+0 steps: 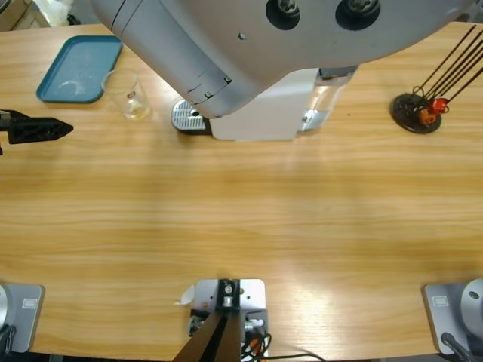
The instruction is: Pour coffee
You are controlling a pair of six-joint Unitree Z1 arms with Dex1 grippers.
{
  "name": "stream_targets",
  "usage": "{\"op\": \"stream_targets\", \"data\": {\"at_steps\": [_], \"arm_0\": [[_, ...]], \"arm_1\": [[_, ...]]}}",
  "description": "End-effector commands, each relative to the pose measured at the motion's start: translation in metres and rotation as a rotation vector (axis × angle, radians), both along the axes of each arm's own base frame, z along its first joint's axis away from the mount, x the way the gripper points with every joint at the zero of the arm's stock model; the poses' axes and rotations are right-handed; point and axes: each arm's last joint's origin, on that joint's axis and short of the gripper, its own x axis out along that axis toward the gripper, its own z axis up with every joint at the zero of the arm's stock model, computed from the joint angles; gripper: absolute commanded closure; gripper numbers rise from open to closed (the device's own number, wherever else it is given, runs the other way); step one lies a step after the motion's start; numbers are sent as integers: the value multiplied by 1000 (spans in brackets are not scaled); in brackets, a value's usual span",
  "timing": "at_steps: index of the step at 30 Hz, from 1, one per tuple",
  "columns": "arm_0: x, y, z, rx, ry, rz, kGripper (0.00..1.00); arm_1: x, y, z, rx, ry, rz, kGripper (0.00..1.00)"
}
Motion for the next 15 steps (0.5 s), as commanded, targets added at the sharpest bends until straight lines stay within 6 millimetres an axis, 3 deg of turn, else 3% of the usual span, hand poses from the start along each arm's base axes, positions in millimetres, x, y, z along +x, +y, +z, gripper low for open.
{"op": "stream_targets", "data": {"at_steps": [1, 15], "arm_0": [[3, -4, -14, 27, 50, -31, 110], [2, -3, -14, 26, 51, -32, 110]], "arm_1": [[-17, 22, -118, -234, 162, 50, 1000], [-37, 29, -145, -223, 211, 63, 1000]]}}
